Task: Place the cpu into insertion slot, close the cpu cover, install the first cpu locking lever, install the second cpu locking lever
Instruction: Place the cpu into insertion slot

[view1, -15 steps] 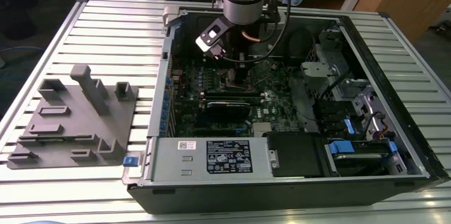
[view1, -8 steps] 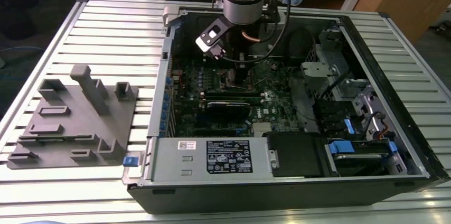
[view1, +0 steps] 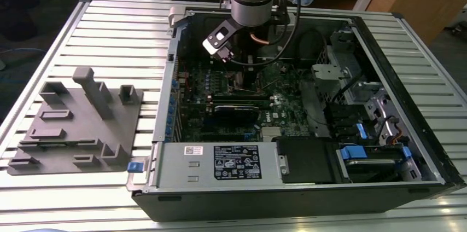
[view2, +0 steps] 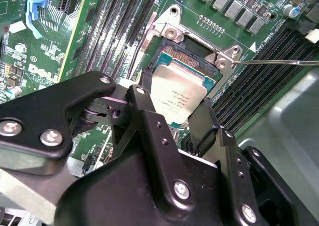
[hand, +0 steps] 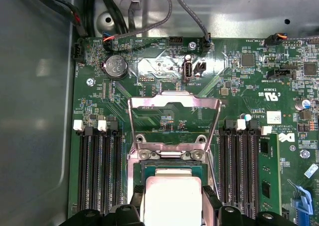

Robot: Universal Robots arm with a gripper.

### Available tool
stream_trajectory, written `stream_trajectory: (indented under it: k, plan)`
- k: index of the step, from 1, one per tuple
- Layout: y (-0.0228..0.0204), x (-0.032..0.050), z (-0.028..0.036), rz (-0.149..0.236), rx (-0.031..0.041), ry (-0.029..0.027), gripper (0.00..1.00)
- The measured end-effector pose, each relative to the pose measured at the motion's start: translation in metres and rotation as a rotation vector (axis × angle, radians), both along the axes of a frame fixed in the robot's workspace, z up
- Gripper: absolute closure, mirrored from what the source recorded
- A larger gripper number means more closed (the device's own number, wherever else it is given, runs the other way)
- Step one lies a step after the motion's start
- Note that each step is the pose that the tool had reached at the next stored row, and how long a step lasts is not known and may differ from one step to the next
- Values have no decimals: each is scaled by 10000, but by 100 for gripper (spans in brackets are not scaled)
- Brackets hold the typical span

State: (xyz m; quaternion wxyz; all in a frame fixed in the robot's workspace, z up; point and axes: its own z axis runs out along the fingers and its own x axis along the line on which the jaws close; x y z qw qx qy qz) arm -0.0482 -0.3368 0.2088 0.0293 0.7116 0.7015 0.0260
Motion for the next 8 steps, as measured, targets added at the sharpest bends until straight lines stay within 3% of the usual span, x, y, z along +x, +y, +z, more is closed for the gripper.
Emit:
stream_trajectory:
  k: [8]
  plan:
    - [1,0,-34,1,-4,0,46]
